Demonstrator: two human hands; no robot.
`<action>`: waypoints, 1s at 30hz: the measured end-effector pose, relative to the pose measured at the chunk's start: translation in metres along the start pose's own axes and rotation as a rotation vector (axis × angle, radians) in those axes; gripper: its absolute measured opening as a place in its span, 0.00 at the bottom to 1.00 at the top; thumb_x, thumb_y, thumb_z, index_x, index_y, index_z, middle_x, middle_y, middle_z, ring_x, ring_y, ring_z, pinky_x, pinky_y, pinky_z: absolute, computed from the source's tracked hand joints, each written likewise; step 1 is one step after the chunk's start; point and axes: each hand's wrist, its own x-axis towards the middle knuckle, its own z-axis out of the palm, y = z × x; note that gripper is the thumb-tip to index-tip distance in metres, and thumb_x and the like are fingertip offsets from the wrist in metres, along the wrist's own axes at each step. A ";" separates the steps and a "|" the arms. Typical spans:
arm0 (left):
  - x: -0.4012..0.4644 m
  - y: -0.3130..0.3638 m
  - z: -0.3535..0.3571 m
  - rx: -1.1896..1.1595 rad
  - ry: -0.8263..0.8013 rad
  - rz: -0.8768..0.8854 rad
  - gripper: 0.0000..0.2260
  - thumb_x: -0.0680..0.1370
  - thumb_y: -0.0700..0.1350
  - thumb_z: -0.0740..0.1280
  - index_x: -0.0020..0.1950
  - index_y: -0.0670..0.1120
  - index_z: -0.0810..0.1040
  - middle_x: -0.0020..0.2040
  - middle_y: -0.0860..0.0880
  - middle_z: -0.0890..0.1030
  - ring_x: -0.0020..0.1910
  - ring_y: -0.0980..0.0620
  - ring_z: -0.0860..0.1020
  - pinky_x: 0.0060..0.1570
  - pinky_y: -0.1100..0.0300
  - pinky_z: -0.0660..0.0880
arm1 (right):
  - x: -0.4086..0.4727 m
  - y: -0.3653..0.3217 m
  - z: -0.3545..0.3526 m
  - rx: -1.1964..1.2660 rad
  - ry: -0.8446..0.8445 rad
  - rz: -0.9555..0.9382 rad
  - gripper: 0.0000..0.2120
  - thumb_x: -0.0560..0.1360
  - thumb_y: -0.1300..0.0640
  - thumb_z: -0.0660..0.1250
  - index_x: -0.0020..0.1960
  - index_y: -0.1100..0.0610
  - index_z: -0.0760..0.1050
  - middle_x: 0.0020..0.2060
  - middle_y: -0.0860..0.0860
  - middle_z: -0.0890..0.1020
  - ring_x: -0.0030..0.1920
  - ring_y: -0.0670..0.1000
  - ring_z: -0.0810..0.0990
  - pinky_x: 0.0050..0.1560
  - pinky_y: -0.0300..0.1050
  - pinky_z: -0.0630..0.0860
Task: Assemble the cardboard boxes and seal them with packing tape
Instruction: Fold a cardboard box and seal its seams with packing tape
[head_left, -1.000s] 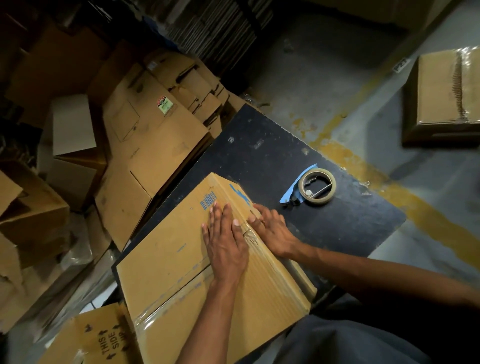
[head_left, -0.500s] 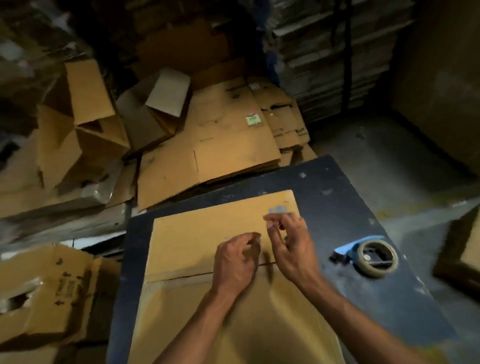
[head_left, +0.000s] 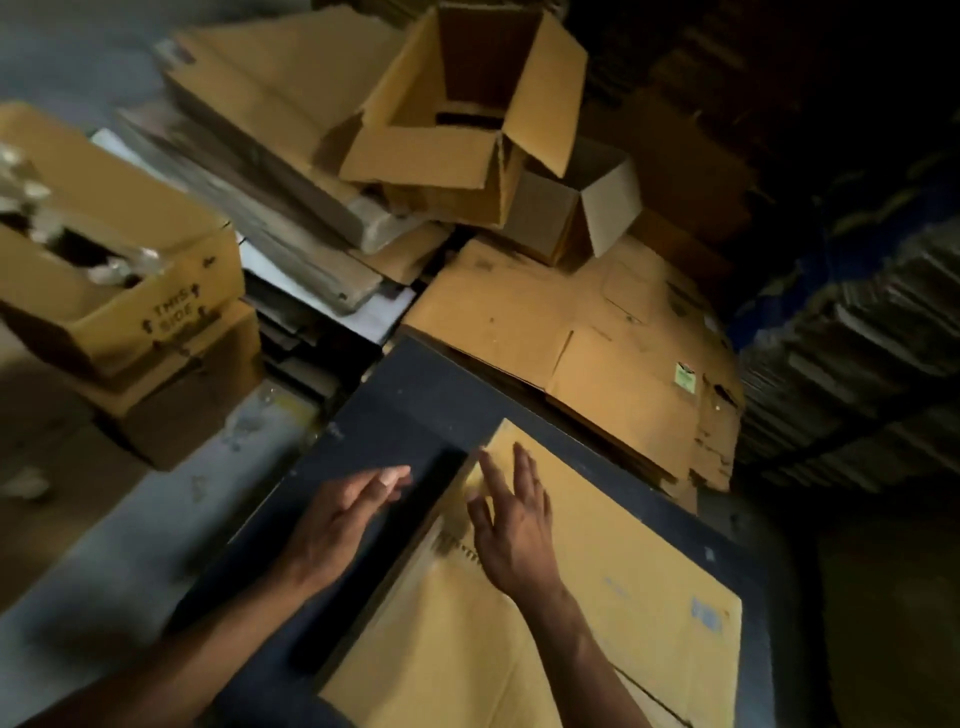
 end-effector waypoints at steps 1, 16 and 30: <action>0.001 -0.008 -0.003 -0.052 -0.033 -0.014 0.32 0.75 0.75 0.58 0.66 0.55 0.81 0.62 0.58 0.84 0.63 0.56 0.82 0.66 0.47 0.76 | 0.007 -0.001 0.004 -0.004 -0.023 0.019 0.28 0.85 0.36 0.46 0.83 0.36 0.45 0.83 0.49 0.38 0.82 0.52 0.34 0.81 0.62 0.44; -0.004 -0.061 0.025 0.189 -0.658 -0.099 0.49 0.71 0.82 0.51 0.83 0.60 0.36 0.83 0.62 0.39 0.82 0.61 0.42 0.81 0.55 0.46 | 0.022 0.003 0.038 -0.064 -0.084 0.070 0.29 0.85 0.40 0.44 0.82 0.37 0.37 0.81 0.47 0.32 0.80 0.48 0.29 0.78 0.61 0.34; 0.132 0.013 0.023 0.485 -0.698 -0.061 0.25 0.81 0.53 0.71 0.77 0.55 0.71 0.67 0.54 0.79 0.63 0.51 0.79 0.59 0.53 0.75 | 0.037 0.041 -0.032 0.023 -0.073 0.267 0.31 0.82 0.33 0.57 0.82 0.38 0.56 0.84 0.49 0.50 0.83 0.54 0.45 0.79 0.67 0.53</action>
